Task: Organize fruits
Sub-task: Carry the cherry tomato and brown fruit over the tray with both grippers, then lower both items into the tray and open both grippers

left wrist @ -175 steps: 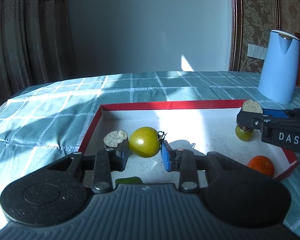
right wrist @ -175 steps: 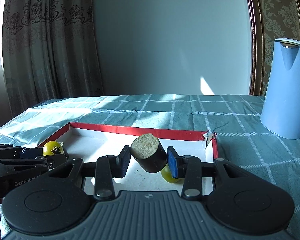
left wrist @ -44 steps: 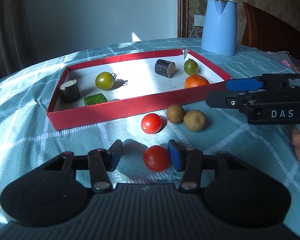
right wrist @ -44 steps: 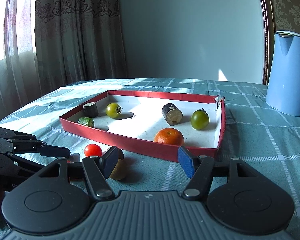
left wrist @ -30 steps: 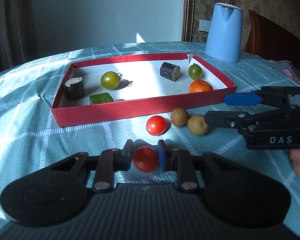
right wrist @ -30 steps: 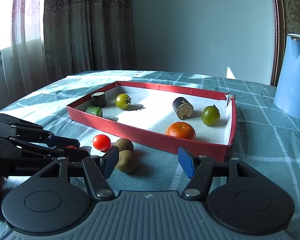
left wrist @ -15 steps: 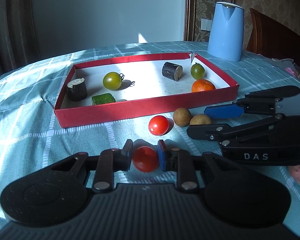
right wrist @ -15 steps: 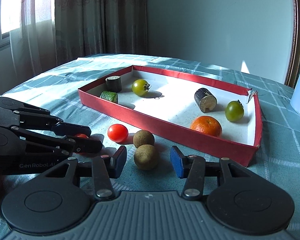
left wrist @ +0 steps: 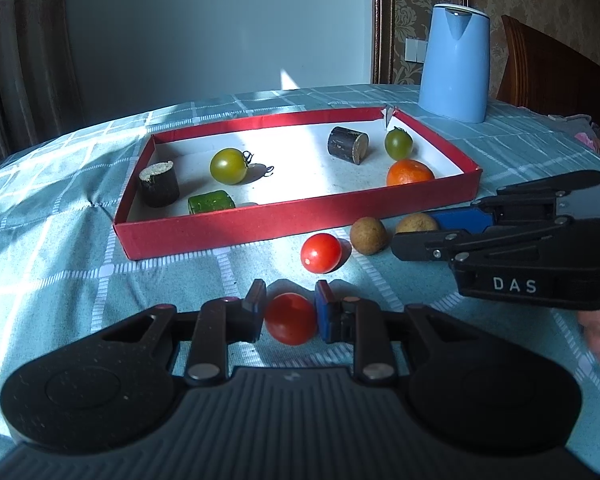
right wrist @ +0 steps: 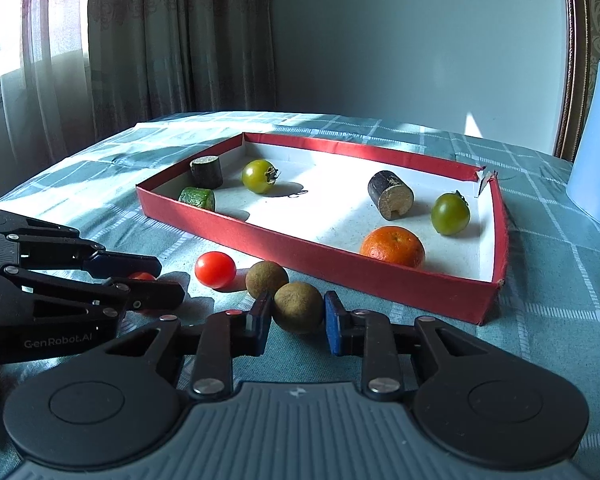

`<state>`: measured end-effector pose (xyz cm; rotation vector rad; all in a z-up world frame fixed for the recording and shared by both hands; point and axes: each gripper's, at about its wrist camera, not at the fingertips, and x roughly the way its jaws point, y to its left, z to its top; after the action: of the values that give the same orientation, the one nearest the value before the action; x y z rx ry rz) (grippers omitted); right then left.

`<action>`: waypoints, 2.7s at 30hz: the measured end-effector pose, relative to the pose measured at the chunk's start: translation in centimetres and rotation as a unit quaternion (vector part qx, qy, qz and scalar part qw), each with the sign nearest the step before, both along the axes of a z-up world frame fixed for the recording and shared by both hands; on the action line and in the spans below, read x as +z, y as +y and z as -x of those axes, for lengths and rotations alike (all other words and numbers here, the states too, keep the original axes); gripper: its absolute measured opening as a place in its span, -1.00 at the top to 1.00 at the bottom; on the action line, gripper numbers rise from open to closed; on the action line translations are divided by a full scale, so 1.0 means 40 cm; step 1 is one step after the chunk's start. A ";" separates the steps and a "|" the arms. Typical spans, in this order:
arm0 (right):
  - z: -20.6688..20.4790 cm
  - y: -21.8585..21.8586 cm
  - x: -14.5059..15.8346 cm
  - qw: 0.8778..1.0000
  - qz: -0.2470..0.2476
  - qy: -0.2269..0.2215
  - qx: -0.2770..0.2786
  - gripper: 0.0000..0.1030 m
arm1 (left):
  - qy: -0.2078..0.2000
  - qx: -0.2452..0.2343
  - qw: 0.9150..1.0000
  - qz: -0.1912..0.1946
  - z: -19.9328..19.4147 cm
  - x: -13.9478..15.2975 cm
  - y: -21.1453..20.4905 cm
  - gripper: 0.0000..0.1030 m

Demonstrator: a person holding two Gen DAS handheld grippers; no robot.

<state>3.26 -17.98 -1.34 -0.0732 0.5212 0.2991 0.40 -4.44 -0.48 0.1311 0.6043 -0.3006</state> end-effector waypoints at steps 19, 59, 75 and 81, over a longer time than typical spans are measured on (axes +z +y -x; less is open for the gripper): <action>-0.002 0.000 -0.005 1.000 0.002 0.011 -0.005 0.47 | -0.002 0.035 0.999 -0.017 -0.005 -0.005 -0.004 0.54; -0.186 0.003 0.080 0.998 0.021 -0.033 -0.050 0.47 | 0.002 0.098 0.995 0.014 -0.256 0.063 -0.034 0.54; -0.292 0.035 0.058 0.997 0.040 -0.001 -0.062 0.47 | 0.030 0.149 0.988 0.001 -0.361 0.024 -0.009 0.54; -0.330 0.045 0.050 0.997 0.043 0.015 -0.066 0.47 | 0.025 0.163 0.986 -0.005 -0.387 0.021 -0.008 0.50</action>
<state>16.46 -16.18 0.67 -0.1162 0.5666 0.1482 15.89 -4.76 0.34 0.0325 0.6668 0.0156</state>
